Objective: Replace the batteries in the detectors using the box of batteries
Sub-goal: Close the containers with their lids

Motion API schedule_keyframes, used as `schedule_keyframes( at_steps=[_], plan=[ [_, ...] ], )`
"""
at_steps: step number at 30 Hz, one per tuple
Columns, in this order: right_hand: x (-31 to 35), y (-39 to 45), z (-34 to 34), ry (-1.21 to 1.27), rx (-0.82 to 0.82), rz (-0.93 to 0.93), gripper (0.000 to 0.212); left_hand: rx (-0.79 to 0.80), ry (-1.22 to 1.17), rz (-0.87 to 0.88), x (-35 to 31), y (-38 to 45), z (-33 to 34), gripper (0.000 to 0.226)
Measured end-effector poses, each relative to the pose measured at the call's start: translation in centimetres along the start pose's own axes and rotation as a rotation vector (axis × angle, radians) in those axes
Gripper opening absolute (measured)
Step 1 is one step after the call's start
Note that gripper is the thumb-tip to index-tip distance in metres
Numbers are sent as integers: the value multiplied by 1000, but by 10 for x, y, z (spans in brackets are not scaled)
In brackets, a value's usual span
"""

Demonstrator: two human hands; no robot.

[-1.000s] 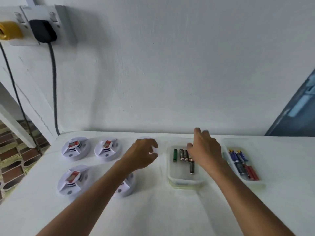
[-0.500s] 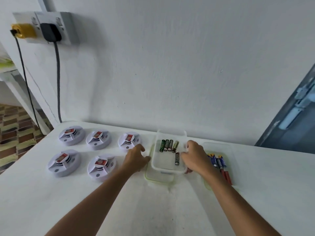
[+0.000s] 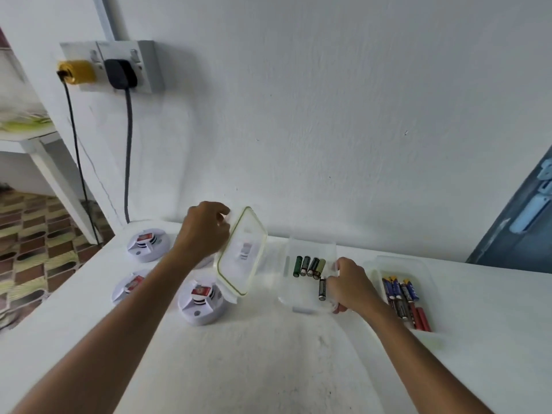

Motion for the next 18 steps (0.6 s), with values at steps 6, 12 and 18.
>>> schedule_keyframes(
  at_steps=[6,12,18],
  plan=[
    [-15,14,32,-78,44,7,4,-53,-78,-33,18,2,-21,25],
    [23,-1,1,-224,-209,-179,51,13,-650,-315,33,-7,-16,28],
    [68,-32,14,1212,504,-6,53,122,-864,-383,9,-29,25,26]
  ],
)
Point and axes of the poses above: each hand's wrist, its own y-axis towards the middle knuckle, its own z-axis out of the palm, x = y × z, the point moved 6 cm from there along y, towards the middle knuckle, and after that the axes turned 5 degrees about -x, right-handed, at the moved point
